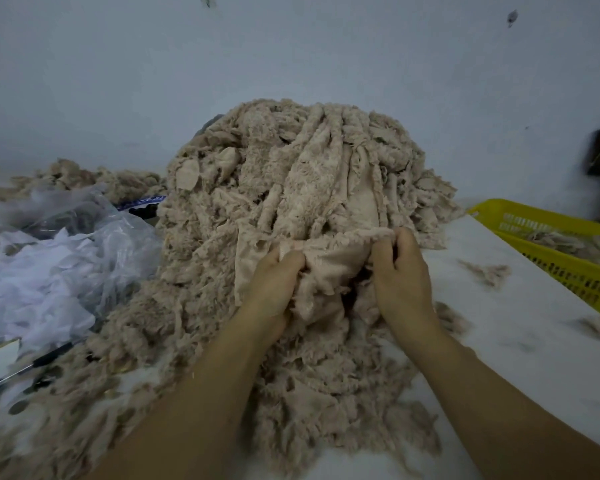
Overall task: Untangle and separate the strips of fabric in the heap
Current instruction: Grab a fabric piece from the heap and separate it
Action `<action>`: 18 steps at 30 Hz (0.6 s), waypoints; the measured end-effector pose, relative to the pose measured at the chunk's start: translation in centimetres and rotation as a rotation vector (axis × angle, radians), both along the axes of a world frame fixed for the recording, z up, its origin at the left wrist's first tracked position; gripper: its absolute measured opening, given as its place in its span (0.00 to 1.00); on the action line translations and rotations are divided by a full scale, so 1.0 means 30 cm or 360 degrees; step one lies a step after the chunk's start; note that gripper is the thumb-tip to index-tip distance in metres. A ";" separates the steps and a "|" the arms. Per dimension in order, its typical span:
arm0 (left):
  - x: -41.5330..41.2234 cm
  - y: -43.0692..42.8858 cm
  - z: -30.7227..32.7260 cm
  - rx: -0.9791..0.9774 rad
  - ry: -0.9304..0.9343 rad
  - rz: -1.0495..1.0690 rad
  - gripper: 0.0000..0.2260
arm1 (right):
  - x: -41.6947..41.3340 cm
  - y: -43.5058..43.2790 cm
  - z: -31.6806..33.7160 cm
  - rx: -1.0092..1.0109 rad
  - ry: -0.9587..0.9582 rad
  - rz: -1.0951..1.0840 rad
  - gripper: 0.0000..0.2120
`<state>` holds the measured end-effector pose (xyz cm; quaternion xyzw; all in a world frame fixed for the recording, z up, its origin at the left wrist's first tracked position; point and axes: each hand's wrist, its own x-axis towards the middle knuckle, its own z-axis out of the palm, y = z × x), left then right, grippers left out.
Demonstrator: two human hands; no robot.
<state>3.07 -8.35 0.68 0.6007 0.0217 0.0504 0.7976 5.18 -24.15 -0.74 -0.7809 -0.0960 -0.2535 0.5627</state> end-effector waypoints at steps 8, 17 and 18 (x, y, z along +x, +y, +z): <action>0.013 0.007 -0.009 0.0289 -0.0219 0.0065 0.11 | -0.027 0.048 0.010 -0.0333 -0.0166 0.0252 0.18; -0.009 -0.020 -0.031 0.0849 -0.0209 -0.0259 0.26 | 0.007 0.032 -0.015 -0.0158 0.0066 0.0339 0.18; -0.009 -0.016 -0.026 0.0710 -0.0176 -0.0286 0.25 | 0.012 0.034 -0.019 -0.0217 0.0071 0.0305 0.20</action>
